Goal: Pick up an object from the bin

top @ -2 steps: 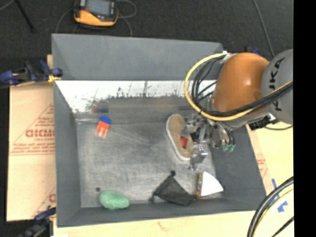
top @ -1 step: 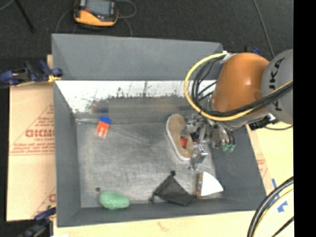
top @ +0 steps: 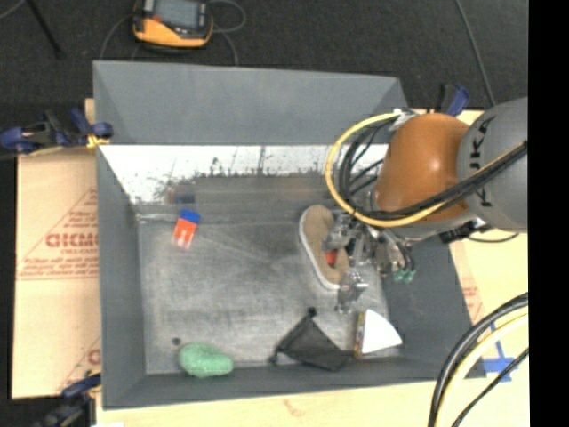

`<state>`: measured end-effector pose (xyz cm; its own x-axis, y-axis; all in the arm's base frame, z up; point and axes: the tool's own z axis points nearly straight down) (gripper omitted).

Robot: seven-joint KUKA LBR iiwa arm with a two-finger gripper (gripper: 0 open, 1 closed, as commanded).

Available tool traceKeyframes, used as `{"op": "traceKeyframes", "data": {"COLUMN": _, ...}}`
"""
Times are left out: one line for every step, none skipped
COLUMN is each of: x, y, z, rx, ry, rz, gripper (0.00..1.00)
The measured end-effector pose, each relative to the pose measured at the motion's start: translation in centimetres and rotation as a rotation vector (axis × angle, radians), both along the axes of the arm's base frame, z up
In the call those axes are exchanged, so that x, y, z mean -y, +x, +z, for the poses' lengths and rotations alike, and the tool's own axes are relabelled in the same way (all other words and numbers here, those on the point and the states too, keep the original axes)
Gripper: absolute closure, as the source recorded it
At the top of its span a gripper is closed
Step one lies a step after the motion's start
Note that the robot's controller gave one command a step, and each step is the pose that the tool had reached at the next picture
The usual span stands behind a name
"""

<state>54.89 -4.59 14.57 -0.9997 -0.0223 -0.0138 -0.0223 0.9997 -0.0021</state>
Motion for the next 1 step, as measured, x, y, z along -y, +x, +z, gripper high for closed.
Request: {"op": "traceKeyframes", "data": {"x": 3.6, "y": 2.19, "z": -6.24, "rx": -0.001, "ry": 0.005, "rz": -0.208, "gripper": 1.0}}
